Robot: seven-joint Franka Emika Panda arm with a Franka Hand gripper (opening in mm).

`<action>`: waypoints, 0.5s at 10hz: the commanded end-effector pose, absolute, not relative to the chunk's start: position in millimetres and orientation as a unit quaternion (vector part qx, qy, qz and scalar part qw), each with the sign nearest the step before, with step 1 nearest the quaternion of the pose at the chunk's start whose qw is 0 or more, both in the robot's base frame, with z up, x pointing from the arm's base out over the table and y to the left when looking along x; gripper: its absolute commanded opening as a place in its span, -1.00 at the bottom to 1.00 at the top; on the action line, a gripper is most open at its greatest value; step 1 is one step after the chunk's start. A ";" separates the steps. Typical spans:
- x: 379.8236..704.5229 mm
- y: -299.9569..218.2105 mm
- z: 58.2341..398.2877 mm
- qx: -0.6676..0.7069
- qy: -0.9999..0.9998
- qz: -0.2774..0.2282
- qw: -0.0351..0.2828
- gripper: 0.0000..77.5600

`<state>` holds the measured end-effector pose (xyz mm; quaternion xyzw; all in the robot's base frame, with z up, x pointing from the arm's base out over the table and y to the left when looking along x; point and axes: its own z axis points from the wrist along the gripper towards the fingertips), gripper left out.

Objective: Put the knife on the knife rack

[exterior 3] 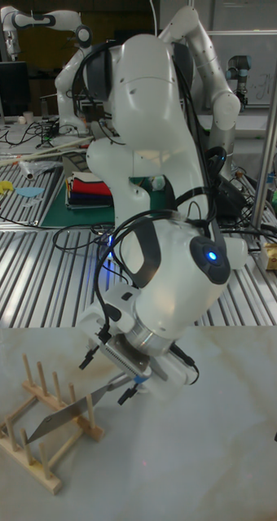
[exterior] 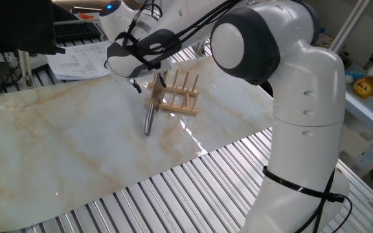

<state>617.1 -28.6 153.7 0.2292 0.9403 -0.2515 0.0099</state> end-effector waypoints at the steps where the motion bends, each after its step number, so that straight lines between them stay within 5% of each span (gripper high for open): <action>1: 616.5 -27.4 152.5 0.231 0.940 -0.252 0.007 -0.97; 5: 616.5 -27.4 152.5 0.231 0.940 -0.252 0.007 -0.97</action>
